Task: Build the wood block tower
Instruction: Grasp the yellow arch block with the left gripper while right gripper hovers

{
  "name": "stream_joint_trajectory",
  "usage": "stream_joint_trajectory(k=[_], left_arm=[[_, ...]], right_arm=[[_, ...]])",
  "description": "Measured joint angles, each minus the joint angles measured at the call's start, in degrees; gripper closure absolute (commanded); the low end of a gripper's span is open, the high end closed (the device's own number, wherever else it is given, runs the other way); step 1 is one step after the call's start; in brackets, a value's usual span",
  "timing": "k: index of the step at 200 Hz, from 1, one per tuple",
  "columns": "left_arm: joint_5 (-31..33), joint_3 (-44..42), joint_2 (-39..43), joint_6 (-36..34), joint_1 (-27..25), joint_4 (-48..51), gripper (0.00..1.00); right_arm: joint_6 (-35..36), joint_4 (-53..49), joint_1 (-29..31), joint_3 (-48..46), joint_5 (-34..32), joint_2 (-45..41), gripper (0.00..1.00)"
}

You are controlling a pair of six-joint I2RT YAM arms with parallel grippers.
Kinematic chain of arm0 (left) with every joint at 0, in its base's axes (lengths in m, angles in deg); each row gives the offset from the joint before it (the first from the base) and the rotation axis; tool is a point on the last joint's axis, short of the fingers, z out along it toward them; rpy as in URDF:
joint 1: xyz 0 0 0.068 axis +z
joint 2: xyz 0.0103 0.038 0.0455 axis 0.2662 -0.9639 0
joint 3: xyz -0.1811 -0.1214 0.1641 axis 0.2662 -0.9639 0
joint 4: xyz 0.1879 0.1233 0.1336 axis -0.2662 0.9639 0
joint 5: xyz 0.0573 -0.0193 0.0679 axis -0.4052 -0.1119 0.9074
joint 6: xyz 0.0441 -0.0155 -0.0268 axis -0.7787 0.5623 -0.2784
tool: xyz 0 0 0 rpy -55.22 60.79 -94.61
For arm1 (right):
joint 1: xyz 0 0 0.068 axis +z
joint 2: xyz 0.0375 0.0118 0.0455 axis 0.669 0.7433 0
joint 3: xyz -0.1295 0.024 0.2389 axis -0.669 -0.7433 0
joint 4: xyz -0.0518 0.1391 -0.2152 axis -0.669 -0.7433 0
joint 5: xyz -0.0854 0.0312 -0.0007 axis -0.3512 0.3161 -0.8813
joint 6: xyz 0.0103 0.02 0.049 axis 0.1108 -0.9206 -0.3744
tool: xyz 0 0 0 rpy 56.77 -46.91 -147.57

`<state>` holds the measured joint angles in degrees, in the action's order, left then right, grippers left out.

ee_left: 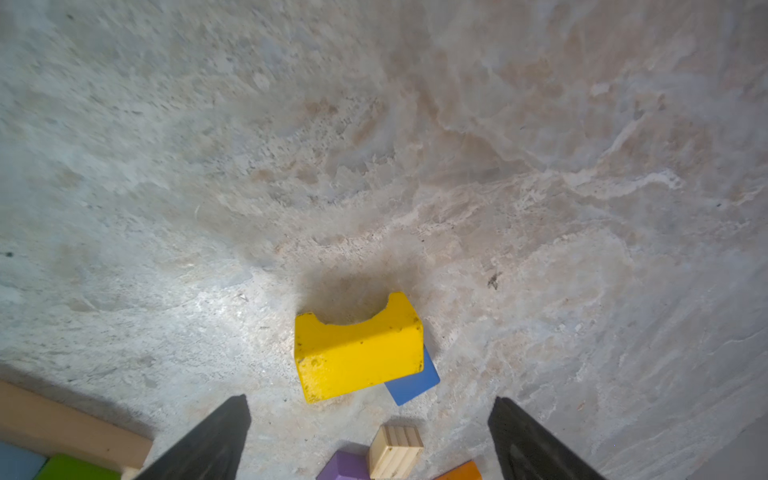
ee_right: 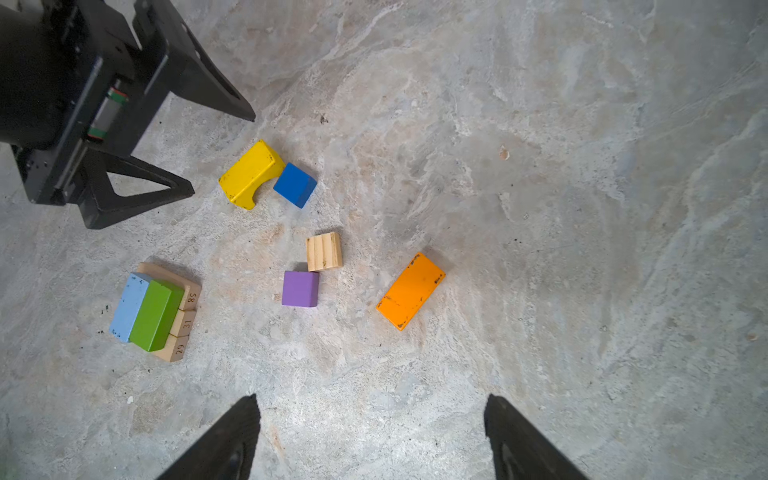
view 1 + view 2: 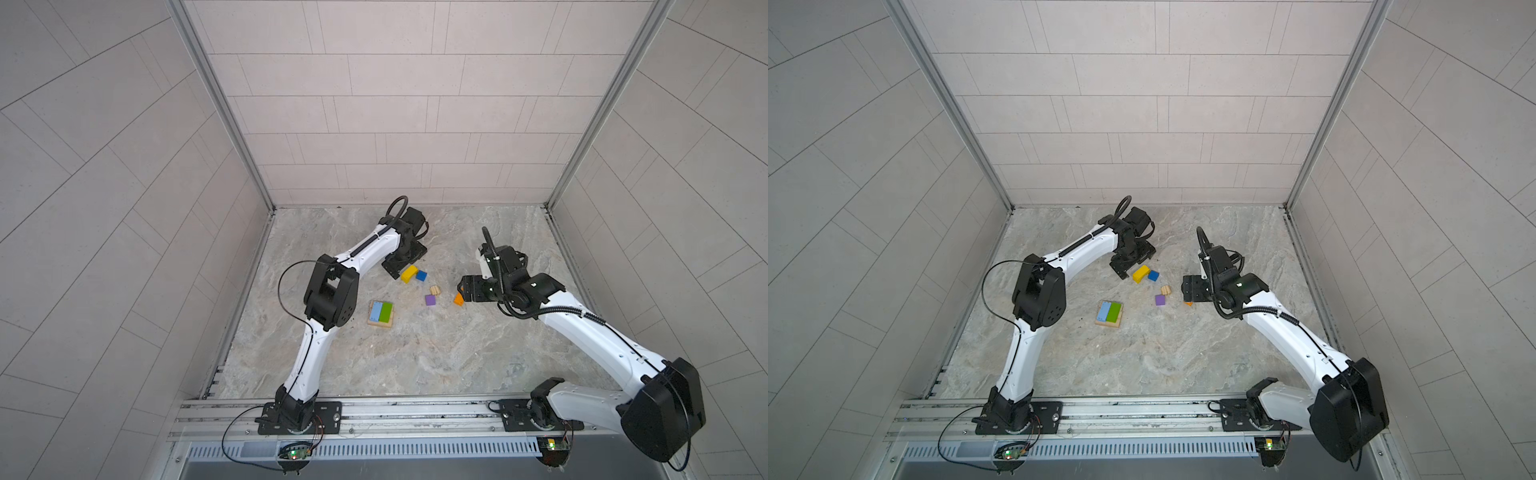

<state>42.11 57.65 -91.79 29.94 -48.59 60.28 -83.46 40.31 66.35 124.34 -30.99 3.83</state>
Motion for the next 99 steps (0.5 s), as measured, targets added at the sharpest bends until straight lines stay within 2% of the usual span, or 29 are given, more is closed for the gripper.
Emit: stream_joint_trajectory(k=[99], left_arm=[[-0.26,0.39,-4.2,0.37,-0.15,-0.24,0.06]], right_arm=[[-0.13,1.25,-1.07,-2.12,0.68,-1.62,0.14]])
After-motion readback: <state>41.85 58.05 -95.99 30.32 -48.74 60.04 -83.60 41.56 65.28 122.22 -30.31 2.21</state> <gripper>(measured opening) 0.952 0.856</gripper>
